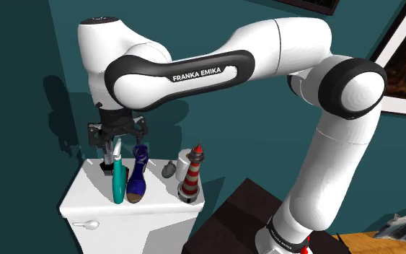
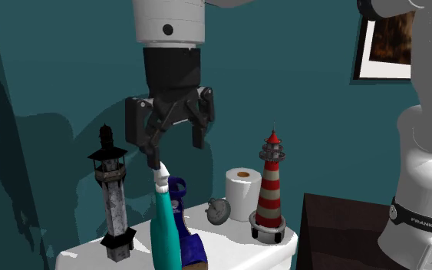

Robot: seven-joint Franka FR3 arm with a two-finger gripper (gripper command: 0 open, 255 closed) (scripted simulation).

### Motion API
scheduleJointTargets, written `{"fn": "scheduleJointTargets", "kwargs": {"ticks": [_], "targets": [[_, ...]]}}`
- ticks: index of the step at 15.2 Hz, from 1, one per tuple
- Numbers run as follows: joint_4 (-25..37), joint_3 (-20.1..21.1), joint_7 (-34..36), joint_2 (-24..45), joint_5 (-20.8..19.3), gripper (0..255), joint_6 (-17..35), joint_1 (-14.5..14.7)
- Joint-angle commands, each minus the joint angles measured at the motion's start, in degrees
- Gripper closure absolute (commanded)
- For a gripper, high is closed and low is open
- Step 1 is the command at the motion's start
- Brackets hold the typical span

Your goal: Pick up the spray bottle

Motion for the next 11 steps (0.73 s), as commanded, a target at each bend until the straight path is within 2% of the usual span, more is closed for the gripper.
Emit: {"fn": "scheduleJointTargets", "kwargs": {"ticks": [1, 8, 10, 11], "targets": [[3.5, -0.1, 3.4, 4.6, -2.5, 0, -0.6, 1.8], [-0.6, -0.7, 4.7, 6.0, -3.8, 0, 4.6, 2.0], [-0.6, -0.7, 4.7, 6.0, -3.8, 0, 4.6, 2.0], [-0.7, -0.7, 4.7, 6.0, -3.8, 255, 4.7, 1.9]]}}
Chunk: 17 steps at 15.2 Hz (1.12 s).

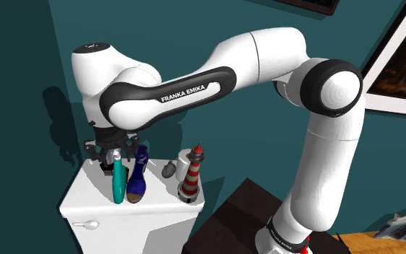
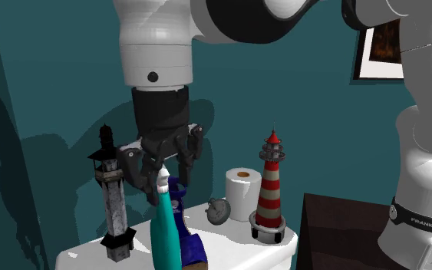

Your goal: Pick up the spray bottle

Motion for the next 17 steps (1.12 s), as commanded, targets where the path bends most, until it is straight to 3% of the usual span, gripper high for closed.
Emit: {"fn": "scheduleJointTargets", "kwargs": {"ticks": [1, 9, 17], "targets": [[-0.2, 0.0, 0.1, 0.0, 0.0, 255, 0.2, 0.0], [0.0, 0.0, 0.1, 0.1, 0.0, 255, 0.0, 0.1], [4.4, 0.5, -1.3, -1.5, 1.4, 255, -5.4, 0.0]]}}
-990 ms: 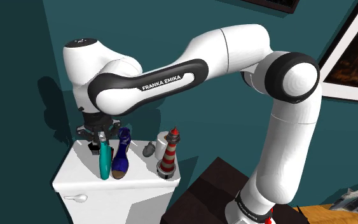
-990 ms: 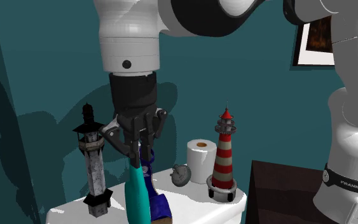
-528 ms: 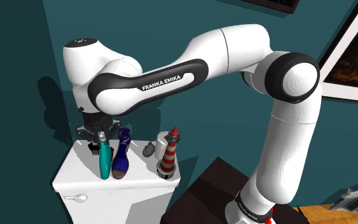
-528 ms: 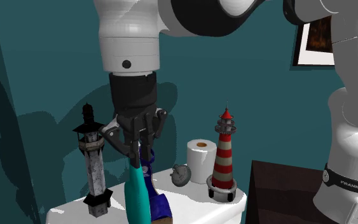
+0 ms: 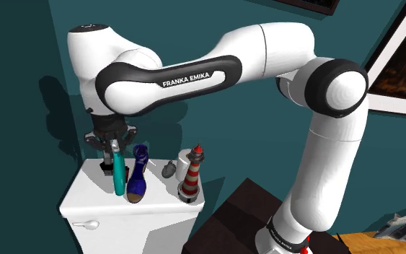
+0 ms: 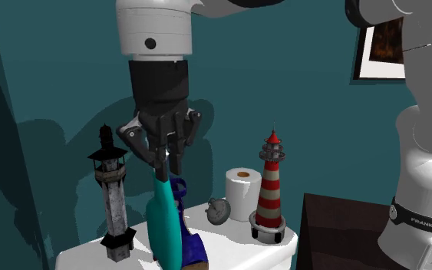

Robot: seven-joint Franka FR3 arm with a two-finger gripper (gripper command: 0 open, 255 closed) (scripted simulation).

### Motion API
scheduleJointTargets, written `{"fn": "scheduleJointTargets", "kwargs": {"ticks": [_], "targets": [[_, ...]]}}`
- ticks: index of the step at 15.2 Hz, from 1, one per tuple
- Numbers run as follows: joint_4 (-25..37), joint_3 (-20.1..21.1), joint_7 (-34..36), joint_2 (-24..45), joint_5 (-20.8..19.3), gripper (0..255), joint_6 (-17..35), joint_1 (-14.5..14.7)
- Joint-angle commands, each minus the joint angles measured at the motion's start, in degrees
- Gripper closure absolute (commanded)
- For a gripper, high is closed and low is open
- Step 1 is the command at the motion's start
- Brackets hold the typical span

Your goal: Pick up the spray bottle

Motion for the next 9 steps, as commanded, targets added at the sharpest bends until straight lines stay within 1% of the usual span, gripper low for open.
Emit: {"fn": "scheduleJointTargets", "kwargs": {"ticks": [1, 7, 9], "targets": [[1.4, 0.1, -0.4, -0.3, 0.3, 255, -1.6, 0.0], [5.5, 0.3, -1.2, -0.8, 0.8, 255, -6.0, 0.2], [5.6, 0.3, -1.2, -0.8, 0.9, 255, -6.1, 0.2]]}}
